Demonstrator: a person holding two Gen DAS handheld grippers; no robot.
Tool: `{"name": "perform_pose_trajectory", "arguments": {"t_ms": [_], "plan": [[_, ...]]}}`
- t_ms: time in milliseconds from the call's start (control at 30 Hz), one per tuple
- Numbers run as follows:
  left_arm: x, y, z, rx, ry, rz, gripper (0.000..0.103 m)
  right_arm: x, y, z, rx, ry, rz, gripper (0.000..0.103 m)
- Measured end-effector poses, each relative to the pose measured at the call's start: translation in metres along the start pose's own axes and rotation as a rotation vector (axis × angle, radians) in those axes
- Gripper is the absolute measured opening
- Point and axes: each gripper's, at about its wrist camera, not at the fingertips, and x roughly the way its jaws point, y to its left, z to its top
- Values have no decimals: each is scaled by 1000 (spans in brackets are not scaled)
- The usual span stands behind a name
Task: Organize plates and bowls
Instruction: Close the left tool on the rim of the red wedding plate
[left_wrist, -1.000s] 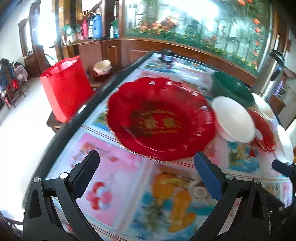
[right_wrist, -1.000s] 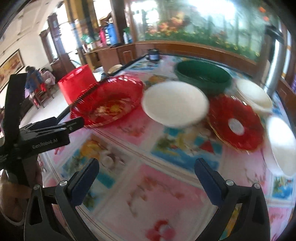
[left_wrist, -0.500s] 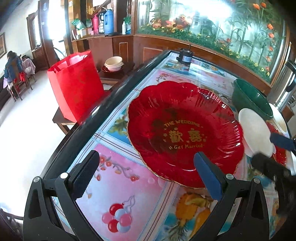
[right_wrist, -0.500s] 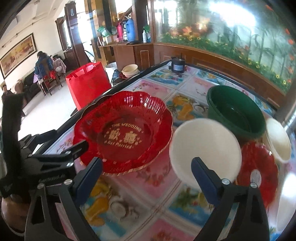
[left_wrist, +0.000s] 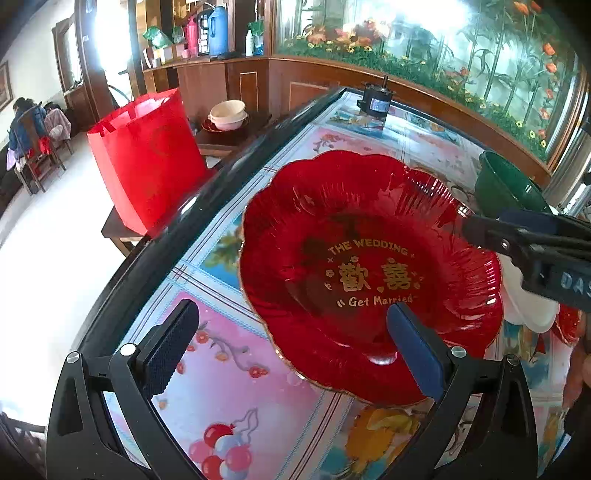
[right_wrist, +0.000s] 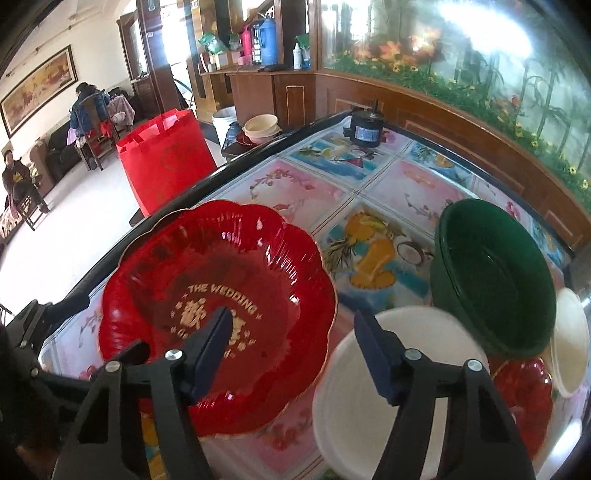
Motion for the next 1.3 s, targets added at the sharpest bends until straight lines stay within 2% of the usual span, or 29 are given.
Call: {"name": "perform_pose_trajectory", "arguments": {"t_ms": [100,233,433,567,667,700,800,833,900,1100,1200,1300], "plan": [[5,-2,2,-11,14,10,103,10,-5,6,-1,18,10,63],[12,-1,5,-36,34,4,103,24,-16,13,26,45,47,46],[18,-3,5,-41,45,-3,103,40,-24,18,28,74,78,44],[23,-3,8,-51,64,-8,102,49,-29,17,47,93,107,35],[27,-5,9,-46,70,-15,87,55,-31,17,63,104,132,23],[28,-6,9,-42,67,-17,74,55,-31,16,66,100,134,22],[34,-4,8,-47,73,5,63,55,-32,15,73,100,147,20],[36,-2,7,-51,77,13,52,53,-32,15,78,102,156,20],[36,4,7,-66,63,37,43,50,-33,13,91,100,173,20],[32,16,8,-86,61,39,36,44,-23,7,62,89,134,20],[26,23,6,-100,58,34,29,35,-14,1,44,56,94,20],[20,27,4,-95,47,40,29,25,-4,-5,15,27,48,20]]}}
